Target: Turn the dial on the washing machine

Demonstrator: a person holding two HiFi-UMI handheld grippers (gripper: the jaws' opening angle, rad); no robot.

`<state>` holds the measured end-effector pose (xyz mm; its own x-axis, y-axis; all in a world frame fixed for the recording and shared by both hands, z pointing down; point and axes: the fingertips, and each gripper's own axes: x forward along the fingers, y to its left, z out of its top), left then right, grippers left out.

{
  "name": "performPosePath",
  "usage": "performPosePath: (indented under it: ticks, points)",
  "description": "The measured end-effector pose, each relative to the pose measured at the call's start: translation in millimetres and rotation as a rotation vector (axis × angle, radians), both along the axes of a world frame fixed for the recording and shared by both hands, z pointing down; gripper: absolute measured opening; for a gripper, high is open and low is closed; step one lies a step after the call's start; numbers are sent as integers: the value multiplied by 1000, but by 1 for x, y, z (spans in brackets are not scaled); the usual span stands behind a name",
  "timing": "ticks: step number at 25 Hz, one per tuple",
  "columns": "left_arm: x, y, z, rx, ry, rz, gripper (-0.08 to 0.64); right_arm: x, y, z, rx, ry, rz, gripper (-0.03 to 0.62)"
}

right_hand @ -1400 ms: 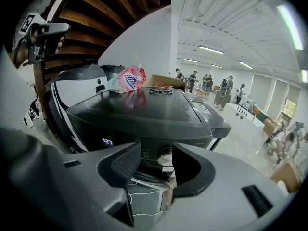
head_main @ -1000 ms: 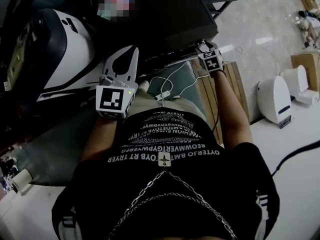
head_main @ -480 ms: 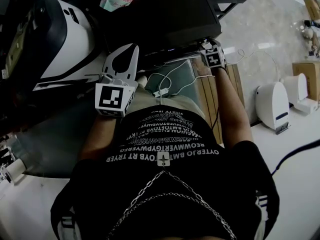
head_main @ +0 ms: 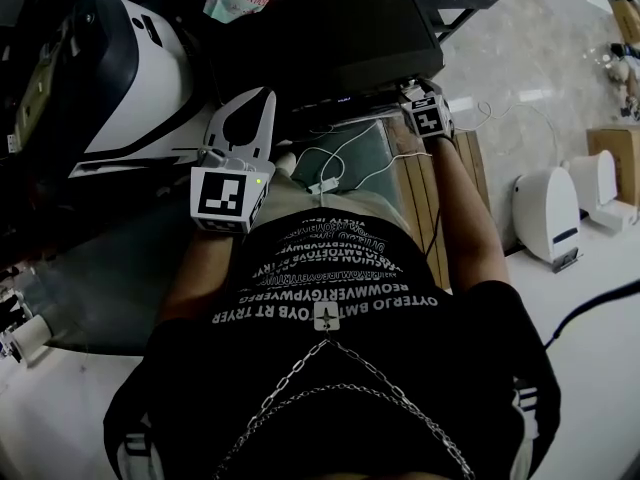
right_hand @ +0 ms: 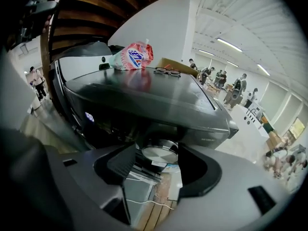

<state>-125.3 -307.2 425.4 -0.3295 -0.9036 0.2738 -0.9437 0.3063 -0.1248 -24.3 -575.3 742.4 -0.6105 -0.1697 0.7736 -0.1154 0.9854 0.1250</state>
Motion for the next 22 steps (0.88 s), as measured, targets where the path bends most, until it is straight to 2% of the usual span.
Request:
performPosePath:
  ticks: [8, 12, 22]
  points:
    - [2, 3, 0, -1, 3, -1, 6, 1, -1, 5, -53, 4, 5, 274]
    - [4, 2, -1, 2, 4, 4, 6, 2, -3, 17, -114, 12, 26, 305]
    - [10, 10, 6, -25, 8, 0, 6, 7, -4, 35, -164, 44, 21, 310]
